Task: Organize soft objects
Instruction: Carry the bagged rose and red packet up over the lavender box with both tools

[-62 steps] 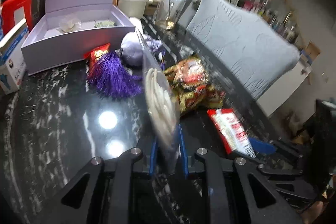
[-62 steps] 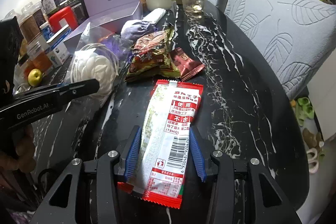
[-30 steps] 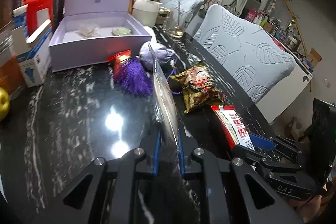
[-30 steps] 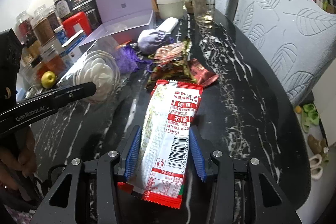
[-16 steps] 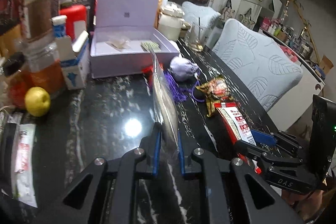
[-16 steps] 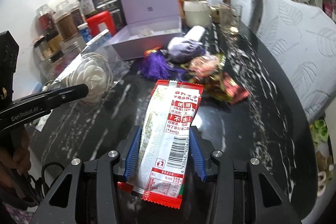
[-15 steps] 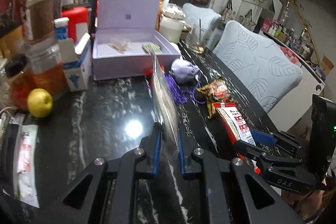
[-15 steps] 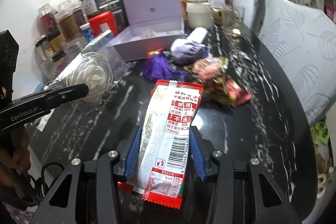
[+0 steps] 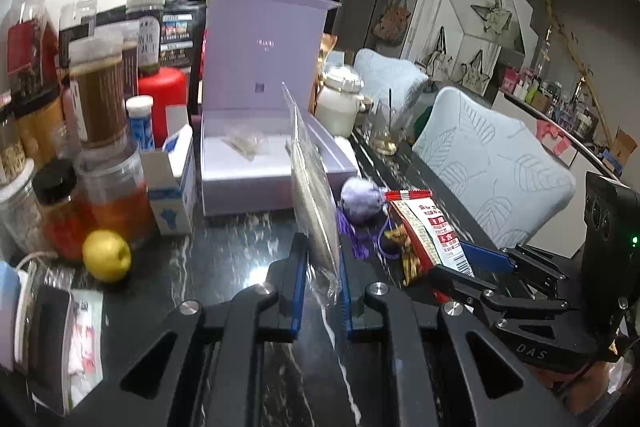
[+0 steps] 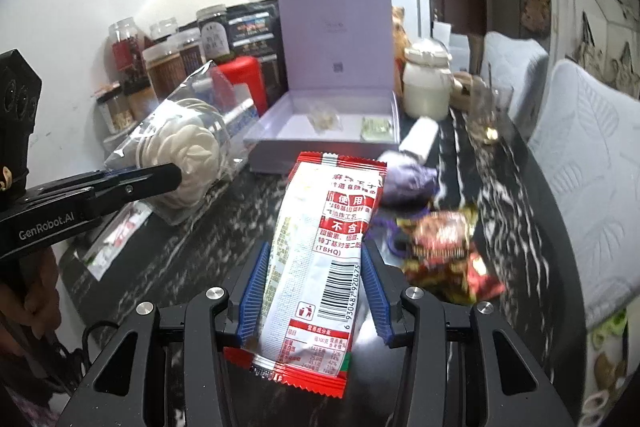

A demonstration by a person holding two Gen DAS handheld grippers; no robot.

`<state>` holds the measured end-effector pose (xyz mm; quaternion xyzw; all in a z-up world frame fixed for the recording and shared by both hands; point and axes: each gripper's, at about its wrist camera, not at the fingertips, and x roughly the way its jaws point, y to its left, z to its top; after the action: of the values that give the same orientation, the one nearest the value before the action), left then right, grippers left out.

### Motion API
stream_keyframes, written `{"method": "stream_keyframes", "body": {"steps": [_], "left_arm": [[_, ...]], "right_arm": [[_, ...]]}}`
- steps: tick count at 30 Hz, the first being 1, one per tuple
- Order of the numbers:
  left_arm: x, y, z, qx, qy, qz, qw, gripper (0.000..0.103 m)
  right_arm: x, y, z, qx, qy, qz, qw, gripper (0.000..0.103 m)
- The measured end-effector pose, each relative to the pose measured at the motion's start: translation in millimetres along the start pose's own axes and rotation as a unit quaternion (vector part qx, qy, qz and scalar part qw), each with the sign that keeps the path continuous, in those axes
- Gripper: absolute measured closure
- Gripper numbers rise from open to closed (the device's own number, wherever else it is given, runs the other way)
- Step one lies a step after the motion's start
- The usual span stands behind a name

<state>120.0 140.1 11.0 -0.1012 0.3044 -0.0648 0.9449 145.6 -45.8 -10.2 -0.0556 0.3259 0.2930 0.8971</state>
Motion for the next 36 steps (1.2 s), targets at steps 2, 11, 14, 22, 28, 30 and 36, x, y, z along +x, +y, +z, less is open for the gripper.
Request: {"method": "stream_keyframes", "body": {"steps": [2, 11, 14, 22, 28, 30, 36], "left_arm": [[1, 2, 9, 0.0, -0.01, 0.0, 1.0, 0.089], [16, 5, 51, 0.019, -0.043, 0.003, 0.9989, 0.089], [22, 7, 63, 0.018, -0.051, 0.001, 0.9985, 0.089], [43, 15, 100, 0.021, -0.08, 0.004, 0.9966, 0.089], [66, 24, 125, 0.02, -0.093, 0.005, 0.9955, 0.089], [72, 26, 132, 0.018, -0.097, 0.006, 0.9951, 0.089], [93, 38, 157, 0.011, -0.111, 0.014, 0.9937, 0.089]], "right_arm": [[2, 0, 8, -0.005, -0.007, 0.003, 1.0, 0.058], [15, 0, 52, -0.027, -0.035, 0.019, 0.999, 0.058], [20, -1, 67, -0.035, -0.047, 0.023, 0.998, 0.058], [35, -11, 109, -0.047, -0.07, 0.028, 0.996, 0.058], [52, -21, 138, -0.049, -0.085, 0.03, 0.995, 0.058], [59, -23, 148, -0.052, -0.091, 0.027, 0.994, 0.058], [75, -30, 175, -0.059, -0.108, 0.021, 0.992, 0.058]]}}
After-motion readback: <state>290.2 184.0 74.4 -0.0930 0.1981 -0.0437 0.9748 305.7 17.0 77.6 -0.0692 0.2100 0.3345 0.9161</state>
